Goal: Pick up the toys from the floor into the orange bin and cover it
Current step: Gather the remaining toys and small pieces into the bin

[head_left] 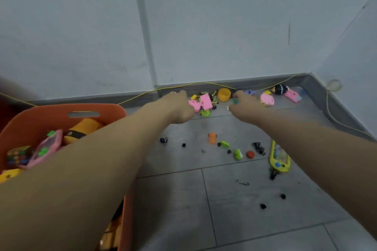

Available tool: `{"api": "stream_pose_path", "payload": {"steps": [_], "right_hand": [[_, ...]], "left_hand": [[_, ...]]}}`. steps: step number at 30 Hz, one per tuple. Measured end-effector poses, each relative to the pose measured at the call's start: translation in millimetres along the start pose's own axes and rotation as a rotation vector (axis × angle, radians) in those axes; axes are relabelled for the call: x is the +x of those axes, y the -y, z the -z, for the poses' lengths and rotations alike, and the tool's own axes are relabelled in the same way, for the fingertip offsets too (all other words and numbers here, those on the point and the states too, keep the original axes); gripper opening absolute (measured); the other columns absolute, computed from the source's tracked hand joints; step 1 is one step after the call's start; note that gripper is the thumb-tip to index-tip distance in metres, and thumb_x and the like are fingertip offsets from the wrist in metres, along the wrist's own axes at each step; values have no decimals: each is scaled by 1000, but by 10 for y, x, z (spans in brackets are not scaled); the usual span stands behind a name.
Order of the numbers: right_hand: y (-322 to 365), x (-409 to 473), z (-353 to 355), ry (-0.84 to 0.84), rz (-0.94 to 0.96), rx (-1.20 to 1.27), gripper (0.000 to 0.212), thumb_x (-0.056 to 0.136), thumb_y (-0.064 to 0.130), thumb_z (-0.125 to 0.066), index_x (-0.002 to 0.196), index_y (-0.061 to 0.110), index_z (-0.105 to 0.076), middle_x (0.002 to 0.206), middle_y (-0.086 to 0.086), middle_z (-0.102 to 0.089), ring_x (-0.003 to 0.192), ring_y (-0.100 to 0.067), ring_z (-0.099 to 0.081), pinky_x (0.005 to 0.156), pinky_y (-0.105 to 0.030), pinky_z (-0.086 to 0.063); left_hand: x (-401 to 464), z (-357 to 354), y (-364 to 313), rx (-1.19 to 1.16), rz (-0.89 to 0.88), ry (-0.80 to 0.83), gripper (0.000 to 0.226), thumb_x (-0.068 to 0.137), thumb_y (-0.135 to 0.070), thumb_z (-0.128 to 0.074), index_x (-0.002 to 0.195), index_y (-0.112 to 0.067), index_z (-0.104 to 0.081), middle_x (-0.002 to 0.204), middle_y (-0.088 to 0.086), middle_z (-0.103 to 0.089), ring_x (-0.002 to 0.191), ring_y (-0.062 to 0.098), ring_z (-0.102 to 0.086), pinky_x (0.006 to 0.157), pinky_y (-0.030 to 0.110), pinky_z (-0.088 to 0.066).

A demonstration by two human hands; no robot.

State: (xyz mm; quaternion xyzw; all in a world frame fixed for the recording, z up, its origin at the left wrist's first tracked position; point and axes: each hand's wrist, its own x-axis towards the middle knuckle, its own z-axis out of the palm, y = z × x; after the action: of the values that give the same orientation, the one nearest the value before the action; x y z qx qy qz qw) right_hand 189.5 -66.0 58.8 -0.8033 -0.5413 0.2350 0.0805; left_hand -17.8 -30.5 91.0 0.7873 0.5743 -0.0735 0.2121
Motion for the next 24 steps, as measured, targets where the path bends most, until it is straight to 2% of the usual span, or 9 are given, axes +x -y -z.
{"api": "stream_pose_path", "payload": {"steps": [2,4,6,10,14,17,20,24], "right_hand": [[-308,129,-130,-4,-28,15,50,95,25,-52,142,12,-41,132,-20,-50,104,-34,-51,82,-33,-40],[-522,291,-273,19,-45,17,63,93,31,-58,150,18,-33,142,-18,-44,121,-35,-49,94,-37,-42],[-630,480,-395,71,-36,1,75,90,39,-61,154,24,-25,152,-15,-35,133,-35,-41,105,-41,-39],[-702,855,-511,105,-24,-7,85,88,51,-62,156,34,-14,161,-14,-14,144,-37,-25,115,-46,-31],[-798,1255,-624,13,-9,-57,85,85,58,-59,154,42,-12,160,-13,-10,144,-42,-19,113,-53,-32],[-920,1524,-665,-21,15,-72,80,87,61,-56,153,42,-15,161,-15,-4,146,-44,-9,114,-56,-28],[-953,1707,-677,-27,82,-108,83,89,65,-52,155,44,-7,162,-17,3,147,-45,-3,115,-53,-22],[-922,1932,-790,67,33,-62,85,85,72,-49,151,53,1,162,-14,10,148,-44,3,117,-56,-20]], "left_hand": [[160,-235,-22,-13,31,58,61,95,-29,-46,149,-10,-24,149,19,-35,133,34,-41,95,34,-38],[359,-422,-56,-1,69,105,72,92,-35,-52,151,-14,-17,149,18,-33,134,34,-39,97,36,-37],[549,-555,-86,12,97,137,87,87,-43,-59,153,-18,-9,151,18,-31,137,35,-34,104,40,-35],[945,-777,-202,-41,121,157,106,80,-50,-69,154,-26,3,153,21,-21,140,39,-26,109,45,-30],[1416,-1030,-263,-111,125,110,123,69,-59,-76,153,-36,12,159,21,1,145,46,-4,115,54,-22],[1786,-1185,-338,-60,131,93,130,63,-67,-75,151,-40,16,160,19,13,146,45,11,116,60,-15],[2039,-1264,-384,-4,105,63,132,58,-71,-76,147,-48,18,159,12,20,145,45,13,110,67,-21],[2240,-1277,-381,114,52,90,129,59,-72,-75,145,-52,19,160,8,21,145,46,11,104,72,-24]]}}
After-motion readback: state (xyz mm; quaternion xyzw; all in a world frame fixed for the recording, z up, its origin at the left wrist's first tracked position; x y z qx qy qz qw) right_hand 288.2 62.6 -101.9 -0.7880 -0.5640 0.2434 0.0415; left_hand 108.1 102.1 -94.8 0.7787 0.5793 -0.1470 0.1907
